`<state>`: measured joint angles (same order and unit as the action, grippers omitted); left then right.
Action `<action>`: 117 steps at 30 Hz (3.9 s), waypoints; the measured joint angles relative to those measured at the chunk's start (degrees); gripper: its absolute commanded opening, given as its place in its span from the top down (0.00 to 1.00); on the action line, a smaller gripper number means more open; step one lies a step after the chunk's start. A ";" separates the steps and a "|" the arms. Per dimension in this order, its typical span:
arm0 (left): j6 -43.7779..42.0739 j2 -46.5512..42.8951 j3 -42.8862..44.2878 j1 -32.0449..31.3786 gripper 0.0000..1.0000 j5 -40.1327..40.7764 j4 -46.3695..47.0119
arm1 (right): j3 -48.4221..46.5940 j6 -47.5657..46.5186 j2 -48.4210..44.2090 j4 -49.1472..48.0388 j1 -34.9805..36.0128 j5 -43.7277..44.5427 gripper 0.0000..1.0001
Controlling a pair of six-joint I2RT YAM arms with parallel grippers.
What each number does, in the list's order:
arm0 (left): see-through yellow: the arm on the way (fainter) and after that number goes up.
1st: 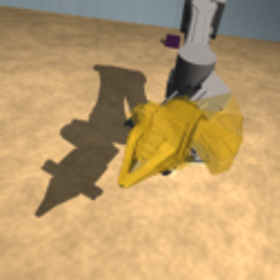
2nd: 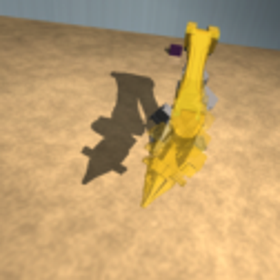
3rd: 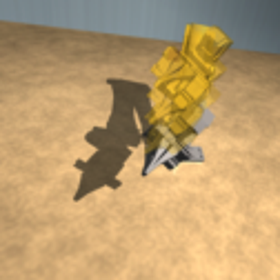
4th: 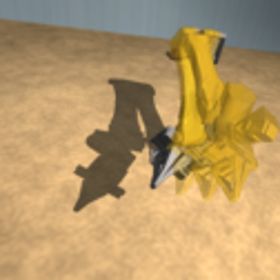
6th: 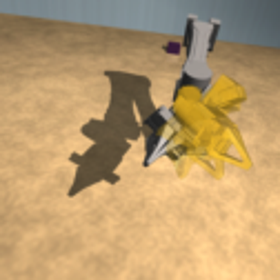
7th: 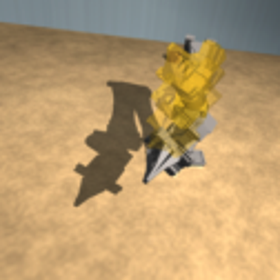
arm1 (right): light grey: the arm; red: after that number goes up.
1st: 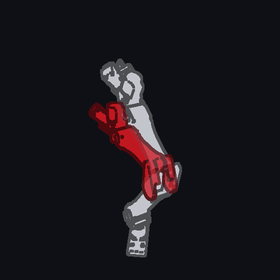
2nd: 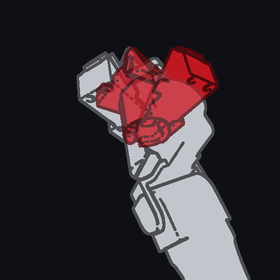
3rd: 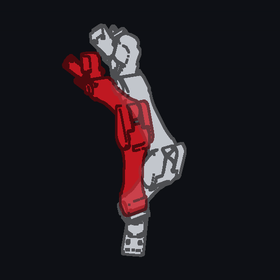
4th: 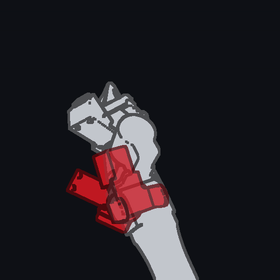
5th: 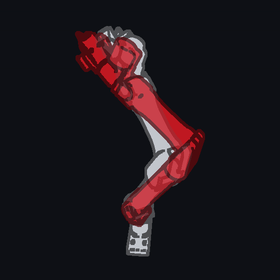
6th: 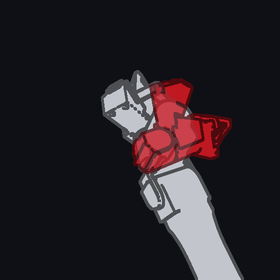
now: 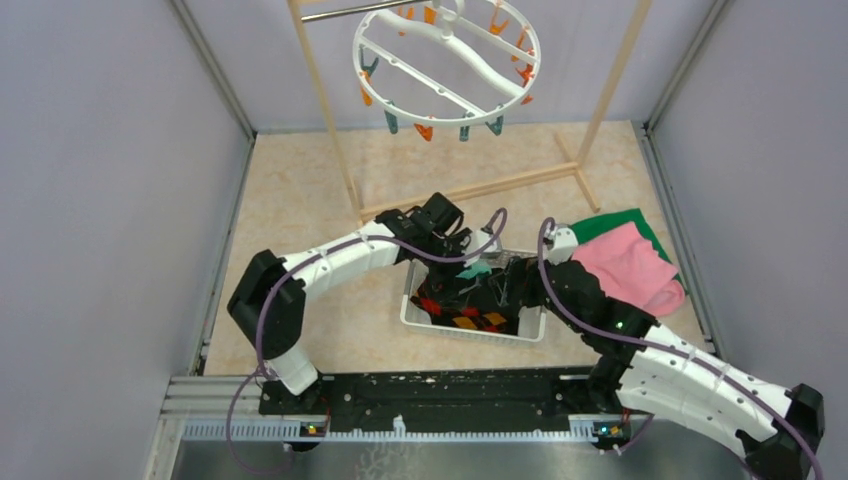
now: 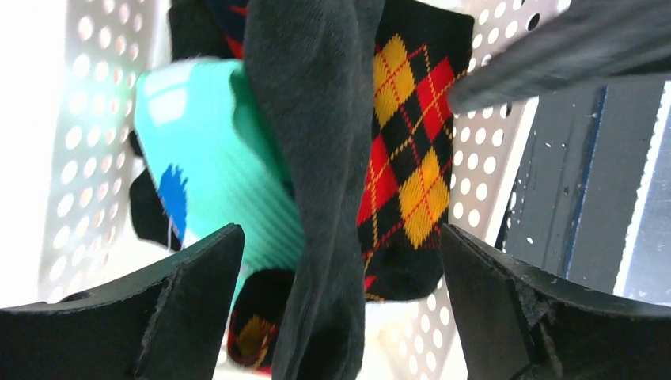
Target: Remove the socks clipped to the hanger
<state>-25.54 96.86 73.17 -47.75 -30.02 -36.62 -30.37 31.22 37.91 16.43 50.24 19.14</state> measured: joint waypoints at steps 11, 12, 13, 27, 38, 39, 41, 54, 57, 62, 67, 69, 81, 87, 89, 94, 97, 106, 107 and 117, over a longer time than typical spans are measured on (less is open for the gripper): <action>-5.03 -15.30 6.62 16.00 0.01 -7.06 -12.81 | 5.18 1.99 13.57 -20.20 -0.02 -14.14 0.48; -6.12 -17.00 6.62 17.77 0.01 -8.02 -14.43 | 5.33 2.12 15.63 -23.56 -0.02 -16.83 0.55; -6.86 -18.16 6.60 19.30 0.01 -8.66 -15.67 | 5.42 2.23 17.66 -26.62 0.00 -19.02 0.60; -16.92 -21.59 7.13 34.95 0.01 -14.45 -29.31 | 4.35 10.27 54.90 -57.77 -8.87 -37.77 0.77; -15.54 -18.38 5.07 61.07 0.01 -28.81 -26.03 | -1.68 4.59 48.87 -43.76 -5.75 -35.36 0.01; -14.49 -17.59 4.87 61.79 0.01 -29.44 -25.51 | -2.38 3.52 46.58 -41.18 -5.55 -34.56 0.01; -11.04 -16.35 4.13 62.40 0.01 -29.88 -23.12 | -4.57 1.20 40.54 -34.47 -5.70 -31.78 0.01; 12.00 -20.90 -21.05 65.75 0.01 -12.37 14.88 | -8.92 -12.15 9.57 -12.22 -16.17 0.98 0.01; 15.65 -20.41 -26.40 65.75 0.01 -10.36 25.68 | -0.70 -14.82 5.73 -16.61 -19.08 10.73 0.01; 19.19 -13.57 -31.80 65.66 0.01 -8.44 41.68 | 18.27 -19.12 5.99 -33.62 -21.14 26.49 0.01; 19.91 -5.90 -37.00 65.66 0.01 -8.28 53.72 | 24.35 -18.93 13.49 -45.83 -27.65 33.57 0.01; 20.39 -4.57 -39.10 65.66 0.01 -8.61 58.40 | 23.74 -18.78 17.20 -50.03 -29.77 34.12 0.01; 29.16 -4.48 -50.27 65.07 0.01 -9.75 86.44 | 22.75 -23.78 35.06 -71.95 -39.32 27.45 0.01; 29.57 -5.49 -55.63 62.47 0.01 -9.14 96.48 | 22.36 -26.21 41.00 -78.38 -40.52 22.40 0.01; 27.96 -7.08 -58.55 60.35 0.01 -7.78 99.67 | 22.32 -27.39 41.70 -80.28 -40.57 19.82 0.01; 22.69 -7.32 -63.17 51.98 0.01 -0.31 107.71 | 23.30 -29.83 42.51 -86.55 -40.61 13.42 0.01; 21.27 -6.34 -63.06 50.97 0.01 2.78 108.10 | 25.16 -32.02 46.86 -93.09 -40.50 11.02 0.01; 19.80 -6.34 -58.47 50.95 0.01 7.15 103.12 | 21.46 -28.83 46.69 -87.47 -46.66 4.76 0.01; 19.78 -6.34 -58.47 50.95 0.01 7.19 102.95 | 21.46 -28.57 46.69 -87.32 -46.66 4.39 0.01; 19.56 -6.34 -58.47 50.90 0.01 7.50 102.29 | 21.46 -27.98 46.58 -86.68 -46.66 2.62 0.01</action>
<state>-5.98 90.52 14.70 3.16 -22.52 65.67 -8.91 3.25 84.49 -70.26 3.57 21.76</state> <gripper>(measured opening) 0.989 0.985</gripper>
